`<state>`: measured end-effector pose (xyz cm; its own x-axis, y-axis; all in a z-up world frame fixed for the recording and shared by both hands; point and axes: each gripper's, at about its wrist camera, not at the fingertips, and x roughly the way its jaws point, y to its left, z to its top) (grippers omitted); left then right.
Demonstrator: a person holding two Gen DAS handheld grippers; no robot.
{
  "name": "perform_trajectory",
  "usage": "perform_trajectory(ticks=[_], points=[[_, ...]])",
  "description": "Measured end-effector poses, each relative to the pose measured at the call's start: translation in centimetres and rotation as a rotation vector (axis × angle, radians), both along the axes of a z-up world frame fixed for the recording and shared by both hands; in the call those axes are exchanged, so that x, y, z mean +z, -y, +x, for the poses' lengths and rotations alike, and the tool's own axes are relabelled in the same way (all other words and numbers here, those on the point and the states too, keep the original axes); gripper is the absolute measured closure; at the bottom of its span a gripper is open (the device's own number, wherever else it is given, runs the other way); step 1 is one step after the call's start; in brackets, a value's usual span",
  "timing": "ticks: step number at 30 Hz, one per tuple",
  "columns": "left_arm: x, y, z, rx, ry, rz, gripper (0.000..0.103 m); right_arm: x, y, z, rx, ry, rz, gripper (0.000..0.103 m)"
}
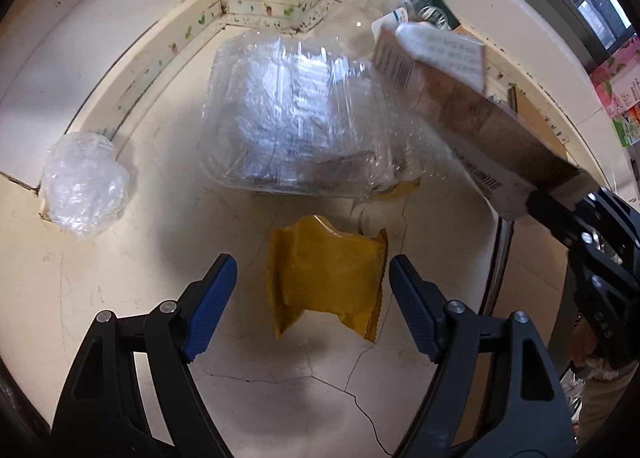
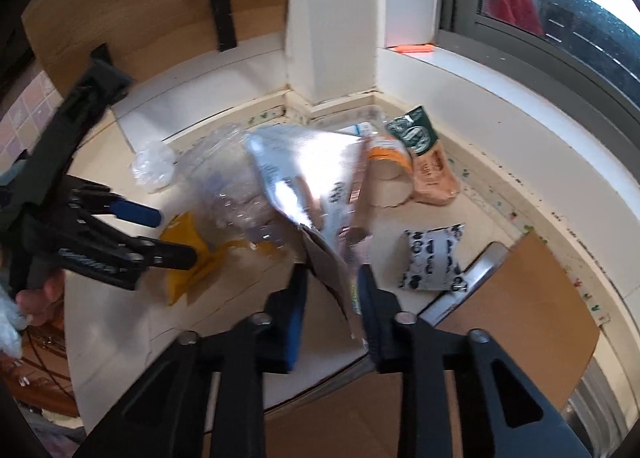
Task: Collect trash
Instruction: 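Grasp the yellow bag with the left tool while the right tool grasps the coffee packet, then carry the yellow bag and coffee packet down toward the floor bin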
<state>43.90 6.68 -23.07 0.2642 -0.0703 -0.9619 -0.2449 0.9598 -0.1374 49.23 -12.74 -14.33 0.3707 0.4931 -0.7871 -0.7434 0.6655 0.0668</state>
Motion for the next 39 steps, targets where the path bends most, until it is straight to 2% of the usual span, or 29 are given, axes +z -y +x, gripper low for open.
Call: perform_trajectory(ticks=[3, 6, 7, 8, 10, 13, 15, 16, 21, 26, 27, 28, 35, 39], points=[[-0.4, 0.0, 0.4, 0.000, -0.013, 0.003, 0.027, 0.4, 0.1, -0.9, -0.003, 0.001, 0.023, 0.096], [-0.8, 0.3, 0.6, 0.007, -0.046, 0.013, 0.028, 1.0, 0.3, -1.5, -0.023, -0.009, 0.057, 0.097], [-0.9, 0.5, 0.6, 0.005, -0.047, 0.016, 0.035, 1.3, 0.3, -1.7, -0.029, -0.012, 0.070, 0.097], [-1.0, 0.6, 0.7, 0.002, -0.052, 0.015, 0.048, 1.5, 0.4, -1.9, -0.037, -0.015, 0.081, 0.098], [-1.1, 0.6, 0.7, 0.006, -0.056, -0.004, 0.055, 1.8, 0.4, -2.2, -0.045, -0.031, 0.101, 0.098], [-0.2, 0.4, 0.5, 0.021, -0.020, -0.018, 0.068, 2.4, 0.5, -2.4, -0.063, -0.048, 0.123, 0.099], [0.8, 0.4, 0.1, 0.030, -0.001, -0.021, 0.078, 2.9, 0.7, -2.7, -0.077, -0.055, 0.142, 0.099], [1.3, 0.5, -0.1, 0.029, 0.007, -0.029, 0.087, 3.2, 0.8, -2.9, -0.085, -0.056, 0.150, 0.099], [3.3, 0.8, -2.7, 0.029, 0.044, -0.051, 0.090, 5.0, 1.3, -4.4, -0.116, -0.060, 0.187, 0.099], [6.6, 1.0, -6.6, 0.002, 0.098, -0.067, 0.090, 6.9, 1.3, -7.5, -0.152, -0.047, 0.206, 0.099], [7.1, 1.2, -7.3, -0.004, 0.159, -0.066, 0.090, 7.3, 1.4, -8.3, -0.158, -0.042, 0.210, 0.099], [7.8, 1.2, -8.3, -0.017, 0.170, -0.066, 0.090, 7.7, 1.4, -9.2, -0.165, -0.035, 0.214, 0.099], [11.8, 0.7, -16.1, -0.143, 0.256, -0.085, 0.090, 10.5, 1.4, -18.0, -0.261, -0.002, 0.252, 0.099], [12.8, 0.2, -20.6, -0.227, 0.271, -0.085, 0.090, 11.8, 0.7, -24.6, -0.311, 0.026, 0.266, 0.099]])
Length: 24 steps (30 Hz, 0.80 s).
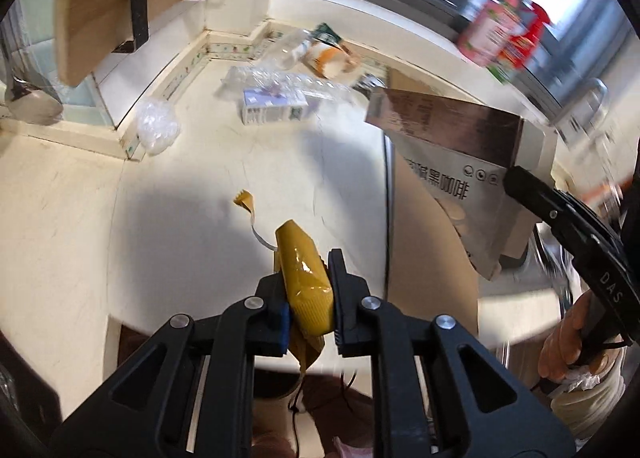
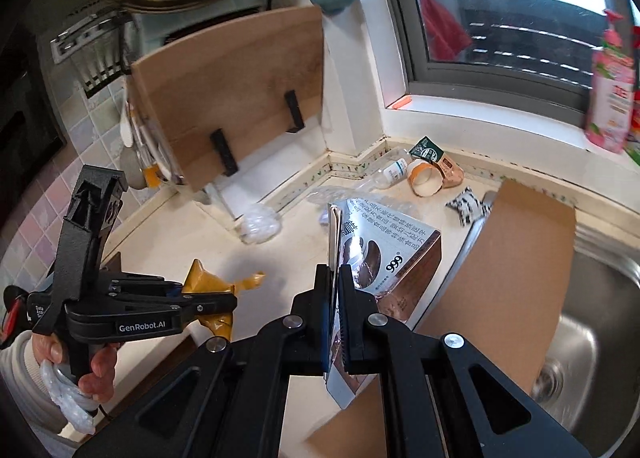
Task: Collect trash
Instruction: 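Carry the yellow bag and coffee packet down toward the floor bin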
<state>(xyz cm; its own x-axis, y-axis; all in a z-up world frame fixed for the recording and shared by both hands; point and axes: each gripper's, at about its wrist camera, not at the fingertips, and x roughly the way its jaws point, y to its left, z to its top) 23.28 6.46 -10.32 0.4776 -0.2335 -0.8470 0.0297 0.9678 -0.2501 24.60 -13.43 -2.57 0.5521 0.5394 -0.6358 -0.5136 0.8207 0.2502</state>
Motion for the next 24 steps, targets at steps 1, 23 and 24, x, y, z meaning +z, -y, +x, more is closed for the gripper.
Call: perform_trajectory(ticks=[1, 23, 24], points=[[0.2, -0.1, -1.3, -0.017, 0.005, 0.006, 0.090, 0.2, -0.2, -1.3, -0.008, 0.003, 0.003, 0.099], [-6.0, -2.8, -19.8, -0.172, -0.119, -0.023, 0.090, -5.9, -5.2, -31.1, -0.093, -0.193, 0.024, 0.099], [-6.7, -2.8, -20.1, -0.173, -0.133, -0.023, 0.090, -6.4, -5.2, -31.0, -0.090, -0.205, 0.021, 0.099]])
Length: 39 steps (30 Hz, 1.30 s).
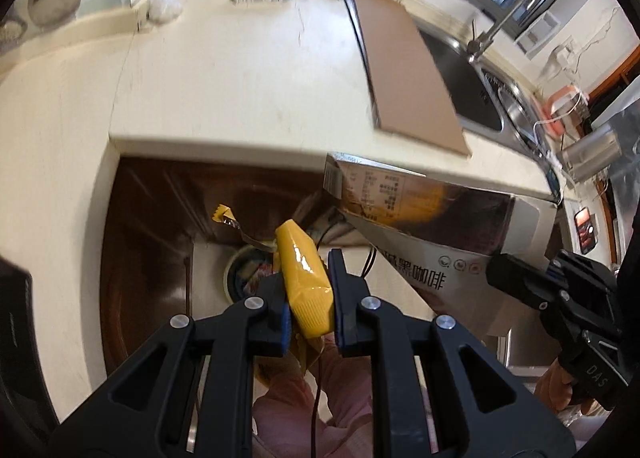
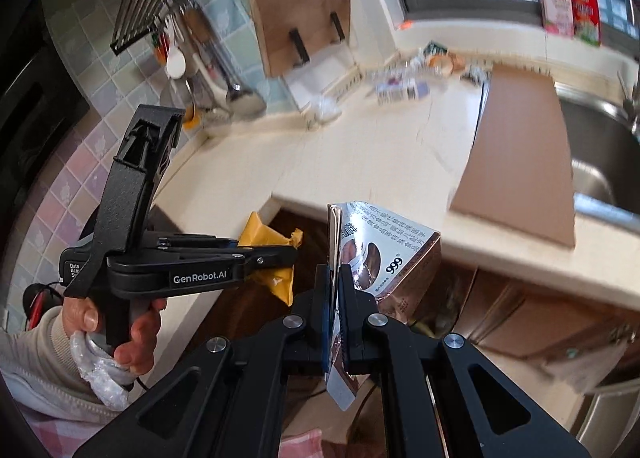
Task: Collect trash
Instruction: 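Carry the yellow bag and coffee packet down toward the floor bin, then open both tools over the bin to drop the bag and packet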
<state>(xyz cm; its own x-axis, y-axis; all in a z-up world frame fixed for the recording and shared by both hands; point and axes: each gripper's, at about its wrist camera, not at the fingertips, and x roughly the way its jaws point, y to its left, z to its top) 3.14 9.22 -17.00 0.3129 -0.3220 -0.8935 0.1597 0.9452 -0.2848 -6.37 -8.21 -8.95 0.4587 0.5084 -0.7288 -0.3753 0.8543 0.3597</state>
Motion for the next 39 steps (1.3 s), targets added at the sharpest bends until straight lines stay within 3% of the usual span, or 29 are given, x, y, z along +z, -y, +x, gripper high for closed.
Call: perform_trajectory(ticks=[8, 13, 22, 34, 36, 38, 39], points=[[-6.6, 1.1, -1.2, 0.003, -0.092, 0.051, 0.090, -7.5, 0.1, 0.1, 0.038, -0.149, 0.027, 0.099], [-12.4, 2.0, -0.9, 0.009, -0.146, 0.064, 0.090, -14.9, 0.8, 1.2, 0.030, -0.270, 0.046, 0.099], [-23.4, 2.1, 0.2, 0.049, -0.228, 0.110, 0.090, -28.4, 0.6, 3.3, 0.013, -0.398, -0.016, 0.099], [-33.8, 0.6, 2.2, 0.099, -0.330, 0.124, 0.089, -36.6, -1.5, 6.7, 0.053, -0.445, -0.054, 0.099], [-35.1, 0.6, 2.5, 0.104, -0.343, 0.133, 0.086, -38.2, -2.2, 7.4, 0.062, -0.454, -0.065, 0.099], [-36.3, 0.1, 2.6, 0.111, -0.356, 0.137, 0.069, -39.8, -2.9, 8.0, 0.070, -0.454, -0.084, 0.099], [-36.8, 0.0, 2.6, 0.115, -0.360, 0.139, 0.066, -40.5, -3.2, 8.2, 0.073, -0.456, -0.092, 0.099]])
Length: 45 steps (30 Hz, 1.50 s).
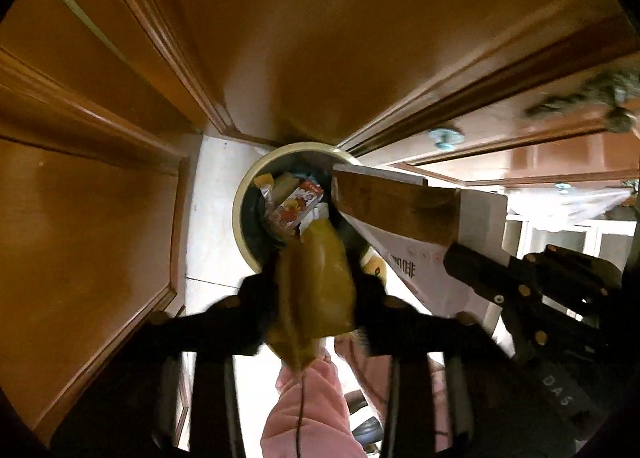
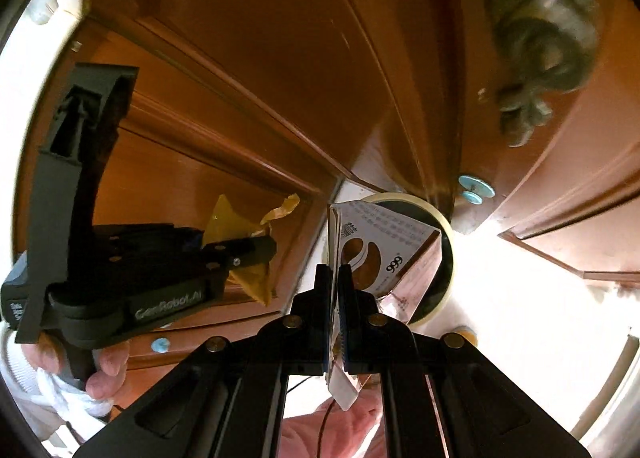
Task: Collect trash
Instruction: 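Open both tools over the bin to drop the bag and packet, then raise both open tools back up to the counter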
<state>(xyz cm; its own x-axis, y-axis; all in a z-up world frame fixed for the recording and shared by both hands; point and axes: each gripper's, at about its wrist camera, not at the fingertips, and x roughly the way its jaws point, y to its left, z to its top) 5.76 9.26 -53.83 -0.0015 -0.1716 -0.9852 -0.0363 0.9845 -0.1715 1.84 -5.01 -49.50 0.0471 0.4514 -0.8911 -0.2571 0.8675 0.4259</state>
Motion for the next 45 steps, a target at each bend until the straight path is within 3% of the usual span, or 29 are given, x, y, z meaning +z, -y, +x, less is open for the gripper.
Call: perform_trajectory(ticks=[2, 5, 7, 8, 9, 16, 21, 24, 31, 40, 45], points=[[-1.0, -0.4, 0.3, 0.004, -0.009, 0.001, 0.062, -1.8, -0.6, 0.6, 0.008, -0.009, -0.020, 0.099], [-2.5, -0.8, 0.9, 0.013, -0.041, -0.002, 0.055, -3.9, -1.1, 1.1, 0.016, -0.032, -0.055, 0.091], [-2.9, -0.9, 1.0, 0.011, -0.052, 0.000, 0.053, -4.9, -1.2, 1.4, 0.018, -0.040, -0.066, 0.074], [-3.1, -1.0, 1.0, 0.008, -0.058, 0.006, 0.052, -5.2, -1.2, 1.5, 0.014, -0.039, -0.076, 0.058], [-3.1, -1.1, 1.0, 0.005, -0.061, 0.007, 0.052, -5.4, -1.0, 1.6, 0.009, -0.035, -0.081, 0.053], [-2.3, -1.0, 0.4, -0.021, -0.072, 0.036, 0.052, -5.0, 0.1, 1.0, 0.007, -0.023, -0.089, 0.052], [0.4, -1.3, -0.6, -0.012, -0.062, 0.027, 0.052, -3.1, 0.9, -0.3, 0.003, -0.038, -0.098, 0.052], [3.7, -1.4, -1.3, -0.009, -0.033, 0.029, 0.052, -1.5, 1.2, -0.9, -0.006, -0.037, -0.095, 0.052], [13.5, -0.8, -3.1, -0.043, 0.060, 0.012, 0.052, 5.4, 1.3, -2.7, -0.004, 0.018, -0.114, 0.052], [27.0, 1.3, -5.2, -0.153, 0.247, 0.016, 0.052, 19.2, 2.1, -5.1, -0.082, 0.155, -0.089, 0.052], [34.1, 1.3, -5.3, -0.160, 0.367, 0.016, 0.052, 26.0, 2.8, -6.5, -0.121, 0.256, -0.083, 0.051]])
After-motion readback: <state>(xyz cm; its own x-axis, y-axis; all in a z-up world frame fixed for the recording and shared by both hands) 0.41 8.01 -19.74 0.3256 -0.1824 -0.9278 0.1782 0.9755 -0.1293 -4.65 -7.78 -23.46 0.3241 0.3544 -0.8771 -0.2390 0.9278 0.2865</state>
